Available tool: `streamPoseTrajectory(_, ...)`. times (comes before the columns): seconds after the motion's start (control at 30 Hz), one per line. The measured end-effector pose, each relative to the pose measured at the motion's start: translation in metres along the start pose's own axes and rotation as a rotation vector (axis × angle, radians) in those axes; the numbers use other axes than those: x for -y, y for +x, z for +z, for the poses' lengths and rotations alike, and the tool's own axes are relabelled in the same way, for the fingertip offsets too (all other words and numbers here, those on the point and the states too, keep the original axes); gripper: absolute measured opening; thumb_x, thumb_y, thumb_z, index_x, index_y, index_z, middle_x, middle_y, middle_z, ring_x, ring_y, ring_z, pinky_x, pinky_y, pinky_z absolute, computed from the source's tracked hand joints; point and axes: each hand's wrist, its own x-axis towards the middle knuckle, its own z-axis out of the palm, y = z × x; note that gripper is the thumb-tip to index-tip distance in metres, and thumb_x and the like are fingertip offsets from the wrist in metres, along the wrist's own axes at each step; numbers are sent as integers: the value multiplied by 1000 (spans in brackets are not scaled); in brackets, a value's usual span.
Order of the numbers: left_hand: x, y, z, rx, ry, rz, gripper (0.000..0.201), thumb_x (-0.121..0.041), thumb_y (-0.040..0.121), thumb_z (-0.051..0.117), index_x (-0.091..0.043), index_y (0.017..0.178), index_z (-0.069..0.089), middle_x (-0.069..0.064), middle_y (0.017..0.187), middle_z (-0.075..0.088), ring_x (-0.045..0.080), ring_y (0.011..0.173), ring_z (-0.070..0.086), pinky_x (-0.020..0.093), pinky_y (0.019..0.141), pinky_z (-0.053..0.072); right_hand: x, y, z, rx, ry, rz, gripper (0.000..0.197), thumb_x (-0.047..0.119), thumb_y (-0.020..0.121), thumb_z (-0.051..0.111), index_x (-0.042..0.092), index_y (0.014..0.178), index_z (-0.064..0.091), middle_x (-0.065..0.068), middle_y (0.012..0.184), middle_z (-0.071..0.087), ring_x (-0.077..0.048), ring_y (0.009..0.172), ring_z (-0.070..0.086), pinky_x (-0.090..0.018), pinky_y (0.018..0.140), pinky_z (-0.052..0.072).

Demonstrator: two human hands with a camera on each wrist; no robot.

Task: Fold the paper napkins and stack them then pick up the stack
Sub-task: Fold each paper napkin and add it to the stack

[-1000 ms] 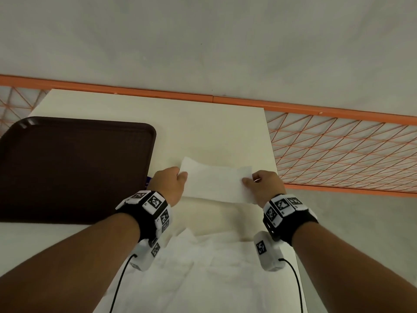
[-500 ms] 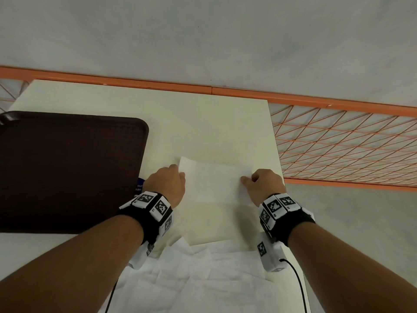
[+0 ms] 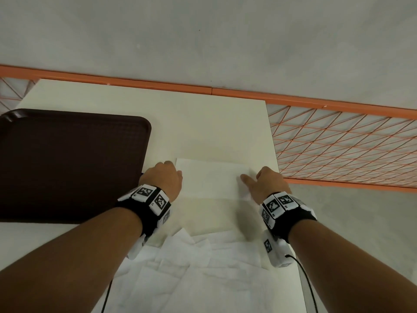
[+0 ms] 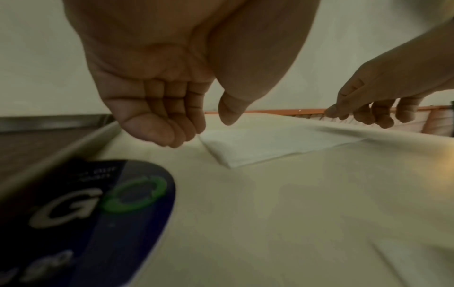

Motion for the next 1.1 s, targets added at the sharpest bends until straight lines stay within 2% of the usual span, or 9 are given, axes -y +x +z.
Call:
streamPoseTrajectory(0.1,10,-20,-5,17,20,142,38,-42,98,34,-12,111,53,9,113,58,28,100,57,36,76,42,-3,-34,-6,11,-66,-115,37,54,89,52,20,105,56,-3,104,64,-26,96,60,-33,77,48)
streamPoseTrajectory(0.2,19,-54,-1,72,-60,293,30,-44,95,42,-18,95,57,3,98,62,23,88,59,32,72,47,-7,-83,4,111,-33,-296,23,51,87,56,29,92,58,1,96,67,-23,88,63,-30,76,50)
streamPoseTrajectory(0.3,30,-91,9,137,-117,357,21,-44,93,49,-24,90,58,-3,94,62,20,87,60,33,78,50,-15,-134,23,253,-57,-461,22,46,88,57,29,102,62,6,97,67,-16,89,61,-27,77,47)
streamPoseTrajectory(0.4,42,-124,22,253,-101,354,17,-42,92,53,-27,97,59,-3,102,63,20,91,60,33,83,50,-26,-174,44,315,-103,-541,32,51,89,55,30,113,58,11,106,61,-10,93,55,-24,80,44)
streamPoseTrajectory(0.57,53,-171,37,315,-123,260,35,-54,84,59,-25,103,58,-3,107,61,19,96,59,33,86,49,-32,-202,72,308,-122,-488,55,60,83,57,27,125,48,9,118,56,-14,107,54,-28,87,44)
streamPoseTrajectory(0.77,57,-197,52,340,-178,179,43,-49,85,63,-20,115,54,-1,114,59,19,101,59,31,88,49,-22,-202,82,304,-129,-367,53,50,81,67,22,120,45,3,114,58,-20,104,56,-37,91,48)
streamPoseTrajectory(0.87,58,-198,57,315,-220,152,42,-44,85,65,-18,115,52,-1,116,57,20,103,57,32,89,48,-17,-200,80,361,-82,-307,47,45,79,71,23,114,49,2,106,62,-20,95,61,-35,87,51)
streamPoseTrajectory(0.97,60,-195,63,332,-314,130,41,-41,82,70,-19,112,53,-1,115,56,19,103,56,32,91,48,-16,-197,77,363,-24,-312,27,36,80,73,24,96,55,3,101,60,-18,91,59,-29,82,51)
streamPoseTrajectory(1.1,65,-192,70,348,-470,99,37,-39,75,77,-22,101,57,-6,101,56,13,95,58,28,88,49,-16,-201,74,355,44,-347,21,26,79,74,24,81,53,7,89,56,-13,82,52,-18,63,40)
